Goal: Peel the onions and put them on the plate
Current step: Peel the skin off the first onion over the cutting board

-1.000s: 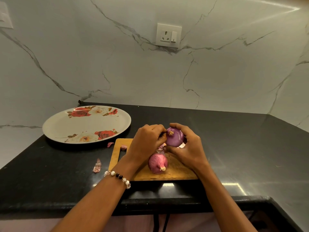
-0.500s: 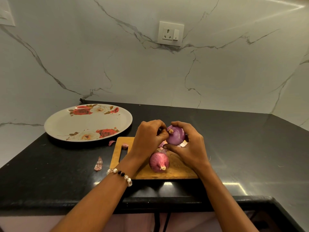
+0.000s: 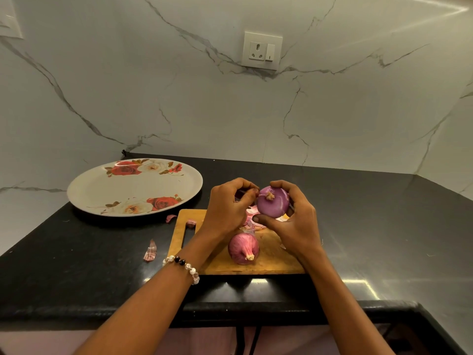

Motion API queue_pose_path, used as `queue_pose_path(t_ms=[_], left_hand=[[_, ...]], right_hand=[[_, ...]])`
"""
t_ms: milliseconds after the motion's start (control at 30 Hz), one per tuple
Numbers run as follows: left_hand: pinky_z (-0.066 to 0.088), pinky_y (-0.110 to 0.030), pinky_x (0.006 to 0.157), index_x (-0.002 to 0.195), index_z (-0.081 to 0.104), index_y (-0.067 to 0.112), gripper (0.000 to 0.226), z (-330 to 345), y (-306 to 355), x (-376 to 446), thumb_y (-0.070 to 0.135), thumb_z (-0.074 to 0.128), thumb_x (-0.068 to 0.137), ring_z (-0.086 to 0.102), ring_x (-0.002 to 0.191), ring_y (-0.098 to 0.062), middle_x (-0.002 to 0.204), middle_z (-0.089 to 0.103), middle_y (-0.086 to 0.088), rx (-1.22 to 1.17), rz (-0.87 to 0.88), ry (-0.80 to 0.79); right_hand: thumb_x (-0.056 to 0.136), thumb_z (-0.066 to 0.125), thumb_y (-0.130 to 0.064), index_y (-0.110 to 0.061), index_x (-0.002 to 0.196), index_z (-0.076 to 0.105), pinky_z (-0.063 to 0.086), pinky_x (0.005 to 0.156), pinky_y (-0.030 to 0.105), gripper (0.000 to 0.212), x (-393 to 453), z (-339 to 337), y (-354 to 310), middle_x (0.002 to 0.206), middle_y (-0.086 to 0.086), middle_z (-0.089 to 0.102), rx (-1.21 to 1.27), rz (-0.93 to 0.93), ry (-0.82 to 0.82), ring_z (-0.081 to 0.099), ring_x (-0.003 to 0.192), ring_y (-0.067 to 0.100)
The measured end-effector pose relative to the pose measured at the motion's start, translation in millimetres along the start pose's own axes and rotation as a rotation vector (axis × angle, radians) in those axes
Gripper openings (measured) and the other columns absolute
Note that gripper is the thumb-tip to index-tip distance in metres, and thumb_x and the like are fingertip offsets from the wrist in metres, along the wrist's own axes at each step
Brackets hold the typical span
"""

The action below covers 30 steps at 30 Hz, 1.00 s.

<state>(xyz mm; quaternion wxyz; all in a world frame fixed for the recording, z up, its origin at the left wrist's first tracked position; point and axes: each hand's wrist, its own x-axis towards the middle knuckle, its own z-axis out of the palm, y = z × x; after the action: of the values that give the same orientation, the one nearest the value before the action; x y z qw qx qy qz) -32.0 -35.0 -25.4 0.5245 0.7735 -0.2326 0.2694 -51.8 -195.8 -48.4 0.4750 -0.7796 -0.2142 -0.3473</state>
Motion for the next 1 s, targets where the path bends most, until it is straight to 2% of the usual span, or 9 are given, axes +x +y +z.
queue_pose_path(t_ms=[167,367,500,700,800,900,1000], left_hand=[[0.051,-0.011,0.079,0.111,0.068,0.01,0.029,0,-2,-1,0.017,0.07,0.083,0.063,0.087,-0.007,0.101,0.07,0.0,-0.006,0.064,-0.047],[0.047,-0.004,0.075,0.105,0.071,0.005,0.022,-2,-6,-1,0.01,0.069,0.083,0.061,0.079,-0.003,0.094,0.072,-0.008,0.037,0.132,-0.003],[0.044,0.0,0.076,0.105,0.07,0.004,0.022,1,-11,-1,0.01,0.068,0.084,0.06,0.081,-0.004,0.094,0.073,-0.01,0.127,0.221,-0.018],[0.044,-0.007,0.075,0.1,0.071,0.002,0.017,2,-10,0,0.009,0.067,0.084,0.066,0.08,-0.015,0.09,0.072,-0.011,0.226,0.277,-0.023],[0.042,-0.002,0.07,0.098,0.07,0.003,0.013,2,-11,0,0.008,0.065,0.087,0.065,0.08,-0.014,0.09,0.071,-0.01,0.232,0.238,0.026],[0.042,0.002,0.071,0.1,0.069,0.003,0.014,1,-12,1,0.01,0.063,0.089,0.058,0.081,-0.007,0.093,0.07,-0.009,0.192,0.134,0.105],[0.04,0.004,0.074,0.1,0.07,0.004,0.015,-1,-14,2,0.01,0.065,0.088,0.058,0.082,-0.005,0.094,0.071,-0.008,0.189,0.124,0.139]], right_hand=[[0.065,0.089,-0.03,-0.027,0.122,0.052,0.054,0.087,0.019,0.068,0,0,1,0.117,-0.014,0.058,-0.001,0.014,-0.015,0.06,0.109,0.008],[0.065,0.092,-0.021,-0.024,0.121,0.052,0.055,0.087,0.019,0.069,0,1,5,0.116,-0.013,0.058,-0.025,0.01,-0.034,0.06,0.108,0.007],[0.064,0.092,-0.02,-0.023,0.121,0.053,0.055,0.088,0.02,0.069,-1,0,5,0.116,-0.007,0.059,-0.039,0.011,-0.029,0.061,0.107,0.012],[0.062,0.093,-0.024,-0.025,0.12,0.053,0.056,0.087,0.021,0.07,0,0,1,0.115,-0.009,0.059,-0.037,0.037,-0.038,0.062,0.107,0.015],[0.06,0.09,-0.035,-0.025,0.121,0.054,0.055,0.086,0.02,0.071,0,-1,-2,0.116,-0.012,0.06,0.011,0.082,-0.023,0.062,0.108,0.01],[0.058,0.09,-0.033,-0.02,0.122,0.055,0.054,0.086,0.019,0.074,1,-5,-3,0.117,-0.009,0.061,0.088,0.137,0.027,0.062,0.108,0.007],[0.057,0.09,-0.033,-0.017,0.123,0.055,0.056,0.087,0.024,0.077,1,-7,-1,0.118,-0.007,0.061,0.132,0.169,0.052,0.062,0.11,0.012]])
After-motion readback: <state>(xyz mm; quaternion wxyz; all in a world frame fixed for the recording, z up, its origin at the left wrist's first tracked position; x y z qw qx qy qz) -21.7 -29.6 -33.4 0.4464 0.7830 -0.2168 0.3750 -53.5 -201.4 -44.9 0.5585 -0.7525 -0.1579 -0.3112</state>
